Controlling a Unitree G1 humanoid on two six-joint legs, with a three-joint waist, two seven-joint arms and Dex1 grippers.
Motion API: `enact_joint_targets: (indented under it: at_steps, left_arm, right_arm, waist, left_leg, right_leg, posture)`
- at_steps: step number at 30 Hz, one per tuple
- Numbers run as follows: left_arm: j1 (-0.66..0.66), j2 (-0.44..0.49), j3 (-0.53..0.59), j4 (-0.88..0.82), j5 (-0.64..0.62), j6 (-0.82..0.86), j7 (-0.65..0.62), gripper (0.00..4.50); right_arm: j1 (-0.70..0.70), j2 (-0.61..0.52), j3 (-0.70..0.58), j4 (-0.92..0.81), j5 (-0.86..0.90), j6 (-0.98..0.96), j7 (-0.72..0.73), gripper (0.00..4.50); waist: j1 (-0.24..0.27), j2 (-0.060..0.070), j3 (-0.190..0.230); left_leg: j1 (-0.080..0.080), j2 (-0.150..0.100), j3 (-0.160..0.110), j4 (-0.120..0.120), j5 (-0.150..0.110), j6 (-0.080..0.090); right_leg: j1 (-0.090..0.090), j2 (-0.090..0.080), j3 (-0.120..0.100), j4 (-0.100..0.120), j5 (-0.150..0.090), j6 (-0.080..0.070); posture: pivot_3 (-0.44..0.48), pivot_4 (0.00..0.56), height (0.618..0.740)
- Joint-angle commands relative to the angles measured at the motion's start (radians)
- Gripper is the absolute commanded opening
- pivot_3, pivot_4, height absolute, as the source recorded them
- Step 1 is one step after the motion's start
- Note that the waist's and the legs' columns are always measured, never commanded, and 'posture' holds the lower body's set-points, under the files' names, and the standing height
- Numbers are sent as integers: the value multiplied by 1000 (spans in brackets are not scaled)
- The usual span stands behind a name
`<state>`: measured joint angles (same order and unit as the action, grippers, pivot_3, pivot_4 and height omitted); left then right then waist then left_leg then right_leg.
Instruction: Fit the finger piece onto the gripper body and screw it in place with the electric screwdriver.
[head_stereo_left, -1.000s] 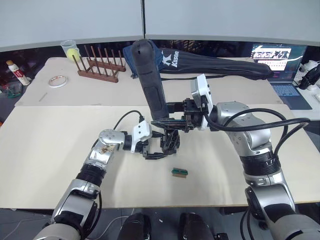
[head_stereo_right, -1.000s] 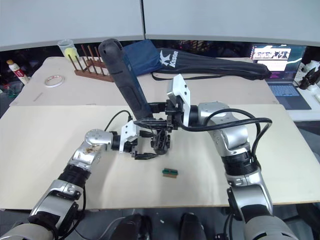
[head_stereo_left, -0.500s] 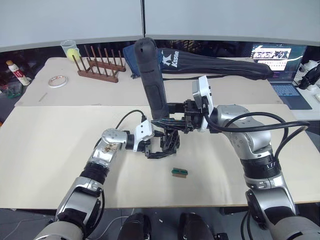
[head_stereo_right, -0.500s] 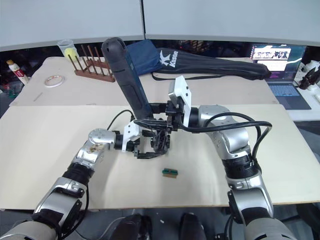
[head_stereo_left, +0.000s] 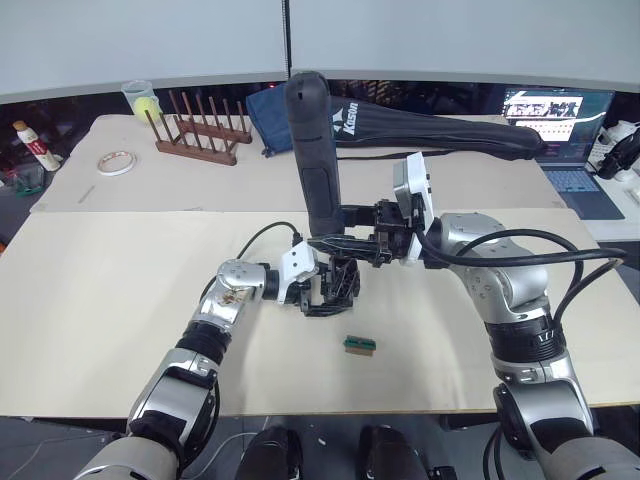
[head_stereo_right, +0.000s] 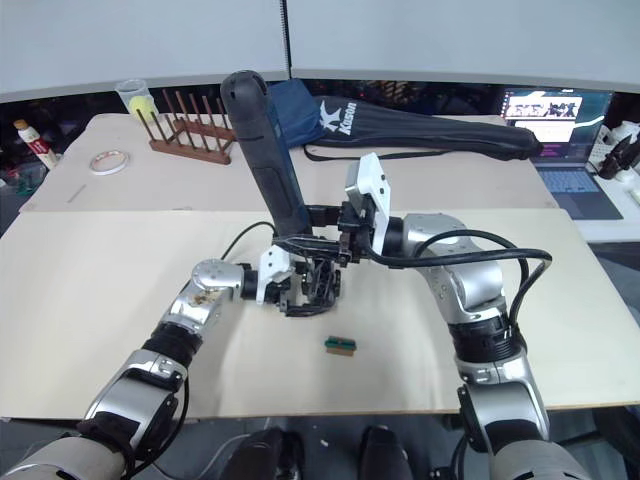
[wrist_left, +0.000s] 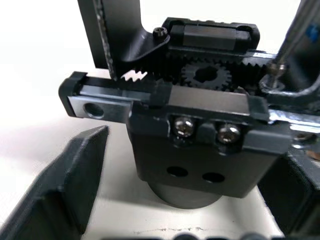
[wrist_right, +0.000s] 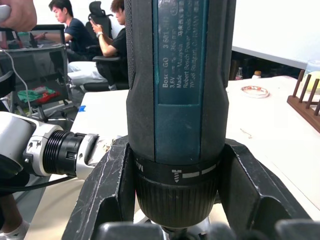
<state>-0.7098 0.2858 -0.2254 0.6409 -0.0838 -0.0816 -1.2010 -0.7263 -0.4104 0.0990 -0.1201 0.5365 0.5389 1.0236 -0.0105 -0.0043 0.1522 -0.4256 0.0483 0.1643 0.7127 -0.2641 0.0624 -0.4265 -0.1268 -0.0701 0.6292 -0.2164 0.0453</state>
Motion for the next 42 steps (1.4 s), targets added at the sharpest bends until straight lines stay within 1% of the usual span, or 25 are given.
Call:
enact_joint_targets:
  at_steps: [1, 2, 3, 13, 17, 22, 25, 32, 37, 42]
  left_arm:
    - [-28, 6, -2, 41, 12, -42, -7, 2811]
    - [-30, 8, -1, 53, 16, -43, -7, 2456]
    - [-32, 9, 0, 61, 18, -44, -6, 2349]
    - [-42, 12, 2, 87, 19, -56, -7, 2351]
    - [-45, 14, 4, 88, 18, -55, -7, 2351]
    - [-46, 19, 6, 88, 17, -54, -9, 2351]
    - [-48, 21, 8, 88, 16, -54, -8, 2351]
    - [-51, 21, 11, 87, 15, -55, -5, 2351]
    - [-49, 20, 10, 85, 15, -56, -3, 2351]
    - [-48, 21, 10, 84, 16, -57, -3, 2351]
  right_arm:
    - [19, 0, -40, -33, 27, 6, -30, 1899]
    - [26, 4, -45, -37, 31, 6, -38, 1899]
    - [30, 5, -47, -40, 34, 4, -44, 1899]
    - [135, 29, -57, -50, 43, -29, -89, 1899]
    - [156, 39, -53, -48, 47, -31, -96, 1899]
    - [161, 47, -49, -42, 53, -39, -97, 1899]
    - [169, 40, -28, -17, 16, -58, -99, 1899]
    - [178, 45, 1, 20, -11, -90, -99, 1899]
    - [180, 22, 58, 41, -67, -165, -43, 1899]
    - [173, 21, 55, 48, -49, -153, -31, 1899]
  waist:
    - [0, 0, 0]
    - [0, 0, 0]
    - [0, 0, 0]
    - [-1, 0, 0]
    - [-2, -1, 0]
    - [-3, -1, 0]
    - [-3, -1, 0]
    - [-3, -1, -1]
    - [-4, -1, -2]
    - [-4, -2, -3]
  left_leg:
    - [0, 0, 0, 0, 0, 0]
    - [0, 0, 0, 0, 0, 0]
    - [0, 0, 0, 0, 0, 0]
    - [2, 0, -1, 0, -1, 1]
    - [2, 0, -1, 0, -1, 1]
    - [3, 1, -1, 0, -1, 2]
    - [3, 1, -1, 0, -1, 2]
    - [4, 1, -1, 0, -1, 2]
    - [4, 1, -2, 0, -2, 3]
    - [4, 1, -2, 0, -2, 3]
  right_leg:
    - [0, 0, 0, 0, 0, 0]
    - [0, 0, 0, 0, 0, 0]
    - [0, 0, 0, 0, 0, 0]
    - [2, 0, 0, 0, 0, 0]
    - [2, 0, 0, 0, 0, 0]
    - [2, 0, 0, 0, 0, 0]
    - [2, 0, 0, 0, 0, 0]
    - [3, 0, 0, 1, 0, 0]
    - [3, 0, 0, 1, 0, 0]
    - [3, 0, 0, 1, 0, 0]
  posture:
    - [0, 150, 740]
    - [0, 150, 740]
    - [0, 150, 740]
    - [0, 150, 740]
    - [0, 150, 740]
    - [0, 150, 740]
    - [0, 150, 740]
    - [0, 150, 740]
    - [0, 150, 740]
    - [0, 150, 740]
